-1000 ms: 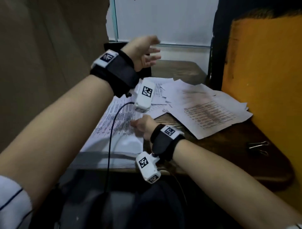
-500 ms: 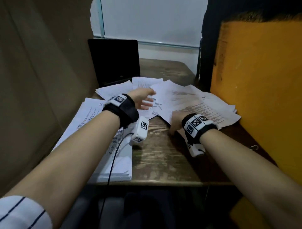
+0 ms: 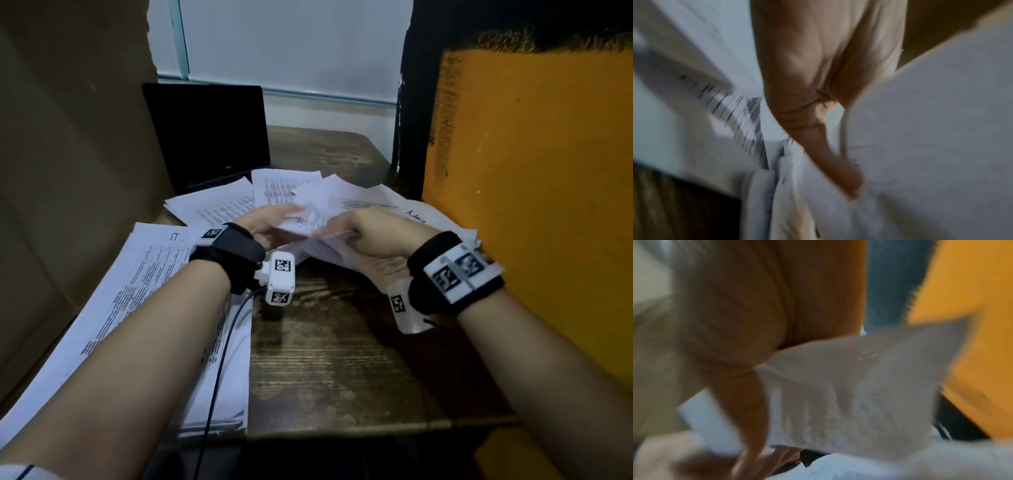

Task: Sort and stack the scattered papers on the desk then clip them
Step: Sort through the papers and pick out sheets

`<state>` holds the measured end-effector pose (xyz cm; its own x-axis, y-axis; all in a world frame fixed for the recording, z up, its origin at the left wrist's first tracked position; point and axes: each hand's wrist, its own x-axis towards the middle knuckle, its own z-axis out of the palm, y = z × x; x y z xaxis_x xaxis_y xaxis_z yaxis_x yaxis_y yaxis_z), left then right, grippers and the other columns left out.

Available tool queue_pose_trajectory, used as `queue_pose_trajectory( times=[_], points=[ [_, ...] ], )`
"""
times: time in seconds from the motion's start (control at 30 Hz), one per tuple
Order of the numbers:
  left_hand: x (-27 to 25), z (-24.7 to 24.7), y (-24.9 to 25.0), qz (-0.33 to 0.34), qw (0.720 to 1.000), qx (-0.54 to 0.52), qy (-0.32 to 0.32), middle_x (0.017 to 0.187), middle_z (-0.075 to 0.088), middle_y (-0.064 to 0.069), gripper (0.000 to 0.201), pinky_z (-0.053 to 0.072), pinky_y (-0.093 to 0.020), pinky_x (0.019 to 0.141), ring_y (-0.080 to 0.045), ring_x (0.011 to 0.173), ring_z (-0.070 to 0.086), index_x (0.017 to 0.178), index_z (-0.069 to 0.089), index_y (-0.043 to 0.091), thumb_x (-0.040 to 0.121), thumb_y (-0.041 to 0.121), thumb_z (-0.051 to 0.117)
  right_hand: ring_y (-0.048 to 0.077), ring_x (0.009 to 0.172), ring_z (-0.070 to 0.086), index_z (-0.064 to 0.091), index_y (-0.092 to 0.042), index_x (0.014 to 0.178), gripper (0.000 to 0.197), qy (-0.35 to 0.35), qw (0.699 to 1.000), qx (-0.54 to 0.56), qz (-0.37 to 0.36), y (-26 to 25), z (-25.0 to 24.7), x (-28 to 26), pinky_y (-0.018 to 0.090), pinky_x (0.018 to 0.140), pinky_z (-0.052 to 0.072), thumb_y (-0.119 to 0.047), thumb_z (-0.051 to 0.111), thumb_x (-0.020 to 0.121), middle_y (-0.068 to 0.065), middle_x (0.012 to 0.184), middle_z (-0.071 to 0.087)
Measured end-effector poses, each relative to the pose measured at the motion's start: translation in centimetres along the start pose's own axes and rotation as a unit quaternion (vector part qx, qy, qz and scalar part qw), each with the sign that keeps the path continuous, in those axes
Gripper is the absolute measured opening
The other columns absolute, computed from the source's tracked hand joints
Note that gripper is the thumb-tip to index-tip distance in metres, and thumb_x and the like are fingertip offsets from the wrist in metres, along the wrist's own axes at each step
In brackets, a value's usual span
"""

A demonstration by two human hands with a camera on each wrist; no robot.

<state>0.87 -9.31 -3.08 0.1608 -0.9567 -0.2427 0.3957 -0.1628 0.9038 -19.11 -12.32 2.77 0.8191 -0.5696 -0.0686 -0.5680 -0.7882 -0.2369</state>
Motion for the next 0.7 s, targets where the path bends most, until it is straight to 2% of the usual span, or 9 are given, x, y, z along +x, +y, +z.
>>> queue_pose_trajectory(
  times=[0.03, 0.1, 0.17, 0.23, 0.33, 0.43, 0.53, 0.6, 0.7],
  points=[
    [-0.2, 0.4, 0.0, 0.028, 0.999, 0.032, -0.001, 0.087, 0.066, -0.017, 0.009, 0.059, -0.027, 0.057, -0.019, 0.063, 0.071, 0.09, 0.059, 0.001, 0.093, 0.0, 0.05, 0.009, 0.124, 0.046, 0.044, -0.037, 0.142, 0.058, -0.038, 0.998, 0.055, 0.017, 0.7, -0.5, 0.0, 0.023, 0.097, 0.036, -0.013, 0.061, 0.091, -0.009, 0.141, 0.05],
    [0.1, -0.1, -0.2, 0.086, 0.994, 0.026, 0.059, 0.08, 0.065, -0.012, 0.024, 0.056, -0.024, 0.049, -0.015, 0.057, 0.068, 0.089, 0.055, 0.007, 0.089, -0.015, 0.047, 0.005, 0.135, 0.03, 0.028, -0.038, 0.15, 0.075, -0.062, 0.97, 0.228, 0.05, 2.7, -1.2, -0.2, 0.023, 0.102, 0.027, -0.023, 0.068, 0.088, -0.013, 0.148, 0.034],
    [0.6, -1.3, -0.4, 0.141, 0.98, -0.059, 0.126, 0.064, 0.061, -0.005, 0.028, 0.051, -0.019, 0.044, -0.011, 0.049, 0.06, 0.081, 0.046, 0.013, 0.089, -0.013, 0.048, 0.008, 0.14, 0.028, 0.027, -0.032, 0.151, 0.075, 0.048, 0.913, 0.396, 0.082, 5.2, -0.8, 0.0, 0.024, 0.102, 0.024, -0.03, 0.067, 0.088, -0.01, 0.152, 0.031],
    [1.1, -2.9, -0.9, 0.163, 0.958, -0.17, 0.165, 0.068, 0.054, -0.007, 0.027, 0.051, -0.019, 0.044, -0.013, 0.047, 0.059, 0.075, 0.041, 0.014, 0.091, -0.006, 0.051, 0.015, 0.139, 0.033, 0.03, -0.028, 0.151, 0.075, 0.122, 0.878, 0.437, 0.151, 7.2, 0.9, 1.0, 0.028, 0.104, 0.024, -0.038, 0.067, 0.086, -0.006, 0.152, 0.034],
    [1.8, -4.7, -1.9, 0.152, 0.956, -0.225, 0.115, 0.083, 0.07, -0.011, 0.008, 0.059, -0.029, 0.061, -0.017, 0.068, 0.072, 0.094, 0.056, 0.007, 0.096, 0.003, 0.048, 0.022, 0.143, 0.029, 0.032, -0.028, 0.149, 0.09, 0.047, 0.921, 0.312, 0.228, 8.6, 3.7, 3.1, 0.037, 0.115, 0.022, -0.058, 0.071, 0.074, -0.003, 0.157, 0.03],
    [2.0, -5.3, -2.8, 0.129, 0.967, -0.197, 0.098, 0.112, 0.07, -0.013, 0.025, 0.055, -0.049, 0.086, -0.028, 0.105, 0.066, 0.116, 0.055, 0.009, 0.093, -0.001, 0.049, 0.023, 0.144, 0.026, 0.034, -0.024, 0.148, 0.104, -0.07, 0.958, 0.152, 0.234, 9.0, 4.9, 5.4, 0.041, 0.116, 0.02, -0.077, 0.064, 0.065, -0.002, 0.158, 0.027],
    [2.2, -5.8, -3.3, 0.116, 0.973, -0.176, 0.089, 0.124, 0.063, -0.016, 0.04, 0.058, -0.046, 0.072, -0.03, 0.103, 0.067, 0.129, 0.048, 0.013, 0.091, -0.003, 0.047, 0.026, 0.135, 0.038, 0.036, -0.022, 0.145, 0.124, -0.152, 0.955, 0.054, 0.249, 9.1, 5.4, 7.3, 0.042, 0.109, 0.032, -0.085, 0.067, 0.042, -0.001, 0.152, 0.037],
    [2.3, -6.2, -3.5, 0.093, 0.972, -0.197, 0.091, 0.112, 0.069, -0.014, 0.037, 0.059, -0.043, 0.065, -0.028, 0.093, 0.071, 0.129, 0.05, 0.011, 0.093, 0.004, 0.047, 0.027, 0.122, 0.047, 0.044, -0.021, 0.134, 0.096, -0.177, 0.954, 0.01, 0.243, 8.5, 5.5, 7.2, 0.039, 0.099, 0.04, -0.068, 0.073, 0.054, 0.0, 0.139, 0.048],
    [1.9, -5.6, -3.6, 0.046, 0.975, -0.205, 0.072, 0.097, 0.075, -0.013, 0.031, 0.059, -0.044, 0.06, -0.029, 0.084, 0.073, 0.127, 0.053, 0.012, 0.098, 0.022, 0.048, 0.026, 0.091, 0.056, 0.058, -0.017, 0.089, 0.023, -0.124, 0.955, 0.088, 0.254, 8.5, 5.5, 6.8, 0.034, 0.078, 0.044, -0.029, 0.072, 0.076, 0.007, 0.097, 0.063]
  ],
)
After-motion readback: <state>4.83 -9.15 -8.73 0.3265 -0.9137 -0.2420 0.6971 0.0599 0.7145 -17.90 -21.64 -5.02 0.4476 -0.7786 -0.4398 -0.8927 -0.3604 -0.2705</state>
